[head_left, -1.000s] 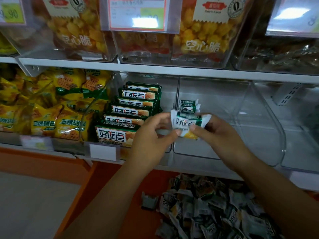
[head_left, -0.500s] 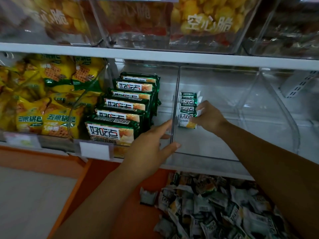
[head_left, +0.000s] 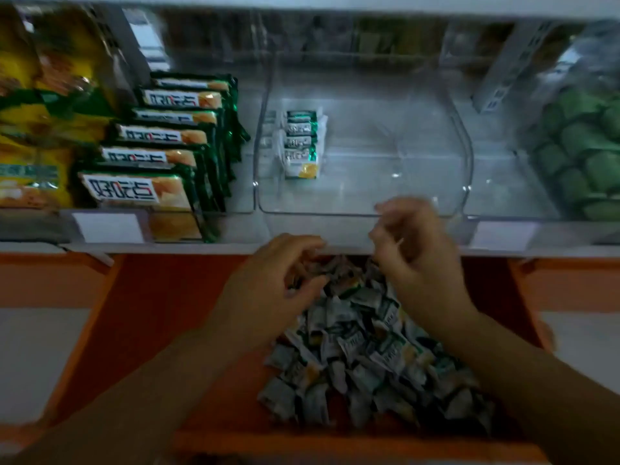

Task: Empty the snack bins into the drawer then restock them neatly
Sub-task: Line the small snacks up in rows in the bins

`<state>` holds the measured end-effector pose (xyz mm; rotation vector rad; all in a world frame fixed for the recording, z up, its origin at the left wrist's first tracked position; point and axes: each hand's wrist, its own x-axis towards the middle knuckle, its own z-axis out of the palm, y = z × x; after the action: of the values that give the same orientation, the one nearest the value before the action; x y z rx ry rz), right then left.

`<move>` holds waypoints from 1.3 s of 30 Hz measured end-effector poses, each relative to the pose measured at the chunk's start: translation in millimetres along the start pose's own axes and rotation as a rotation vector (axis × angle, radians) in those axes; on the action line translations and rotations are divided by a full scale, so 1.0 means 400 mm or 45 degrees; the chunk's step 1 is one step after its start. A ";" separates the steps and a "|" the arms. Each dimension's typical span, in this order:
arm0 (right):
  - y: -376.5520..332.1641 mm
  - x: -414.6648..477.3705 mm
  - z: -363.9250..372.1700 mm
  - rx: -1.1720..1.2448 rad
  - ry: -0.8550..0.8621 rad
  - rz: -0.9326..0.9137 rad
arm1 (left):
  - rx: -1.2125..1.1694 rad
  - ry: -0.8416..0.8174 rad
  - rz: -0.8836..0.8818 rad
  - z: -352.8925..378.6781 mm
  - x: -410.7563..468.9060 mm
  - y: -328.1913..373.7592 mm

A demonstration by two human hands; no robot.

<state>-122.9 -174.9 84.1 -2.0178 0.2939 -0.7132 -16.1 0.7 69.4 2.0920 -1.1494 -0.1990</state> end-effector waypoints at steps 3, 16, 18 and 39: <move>0.200 -0.147 -0.014 -0.385 -0.435 0.473 | -0.043 -0.480 -0.254 0.144 -0.032 -0.048; 0.489 -0.261 -0.039 -0.353 -0.775 1.200 | 0.288 -0.912 -0.557 0.562 -0.041 -0.191; 0.493 -0.262 -0.033 -0.345 -0.746 1.233 | 0.300 -0.874 -0.590 0.579 -0.035 -0.198; 0.078 -0.117 -0.011 0.417 -0.378 0.874 | -1.210 -0.206 -0.950 0.041 -0.025 0.023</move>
<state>-160.5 -172.4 42.2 -1.5346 0.6080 -0.0232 -35.4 -3.1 61.7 1.5176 -0.1727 -1.0482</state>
